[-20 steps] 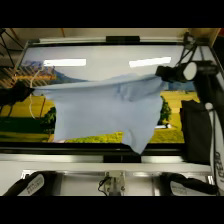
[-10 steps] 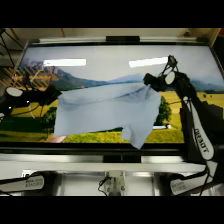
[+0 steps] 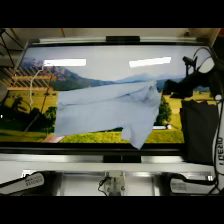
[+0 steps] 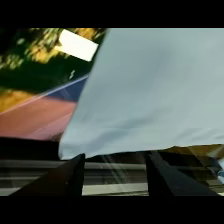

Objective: Fold the shirts.

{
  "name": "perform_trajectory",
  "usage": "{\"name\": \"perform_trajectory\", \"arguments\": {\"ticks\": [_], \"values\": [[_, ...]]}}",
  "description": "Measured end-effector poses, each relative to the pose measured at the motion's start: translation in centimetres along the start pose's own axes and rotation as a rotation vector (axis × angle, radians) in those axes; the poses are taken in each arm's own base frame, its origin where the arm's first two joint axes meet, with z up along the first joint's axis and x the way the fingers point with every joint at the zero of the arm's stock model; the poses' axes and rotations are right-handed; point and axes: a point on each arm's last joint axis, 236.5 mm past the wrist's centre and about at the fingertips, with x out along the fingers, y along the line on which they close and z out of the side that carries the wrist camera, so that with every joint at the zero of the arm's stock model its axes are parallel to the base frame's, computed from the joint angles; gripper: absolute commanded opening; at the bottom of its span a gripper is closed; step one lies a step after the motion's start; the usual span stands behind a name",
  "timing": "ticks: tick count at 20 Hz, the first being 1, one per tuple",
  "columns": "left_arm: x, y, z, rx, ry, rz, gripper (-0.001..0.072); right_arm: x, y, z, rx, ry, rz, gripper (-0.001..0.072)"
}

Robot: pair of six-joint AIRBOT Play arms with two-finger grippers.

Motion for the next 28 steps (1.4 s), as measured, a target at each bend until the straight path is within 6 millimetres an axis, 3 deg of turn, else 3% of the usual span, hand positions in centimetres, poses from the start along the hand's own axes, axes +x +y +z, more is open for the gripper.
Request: {"name": "perform_trajectory", "arguments": {"ticks": [4, 14, 15, 17, 18, 19, 21, 23, 28], "values": [[3.2, 2.1, -2.3, -0.053, -0.035, -0.012, 0.0477, -1.2, -0.5, -3.2, -0.031, 0.105, 0.014, 0.0514], [6.5, 2.4, -2.9, -0.111, -0.076, -0.062, 0.0473, -1.6, -0.3, -4.0, -0.065, 0.124, 0.034, 0.0514], [6.7, 2.5, -3.0, -0.114, -0.076, -0.062, 0.0438, -1.7, -0.4, -4.1, -0.065, 0.128, 0.034, 0.0514], [7.2, 2.8, -3.1, -0.120, -0.084, -0.055, 0.0187, -1.7, -0.4, -4.2, -0.066, 0.130, 0.035, 0.0514], [7.4, 2.9, -3.0, -0.124, -0.092, -0.048, 0.0098, -1.7, -0.4, -4.2, -0.066, 0.130, 0.034, 0.0514], [7.6, 3.0, -2.7, -0.124, -0.106, -0.042, 0.0046, -1.7, -0.4, -4.2, -0.066, 0.130, 0.034, 0.0514], [7.7, 2.8, -2.4, -0.133, -0.121, -0.044, 0.0040, -1.3, -0.5, -4.4, -0.065, 0.139, 0.035, 0.0514], [7.8, 2.8, -2.3, -0.130, -0.126, -0.041, 0.0039, 0.0, -0.8, -5.5, -0.078, 0.175, 0.042, 0.0514], [7.6, 2.8, -2.2, -0.075, -0.140, -0.029, 0.0039, 6.8, 0.2, -10.0, 0.012, 0.258, 0.169, 0.0514]]}}
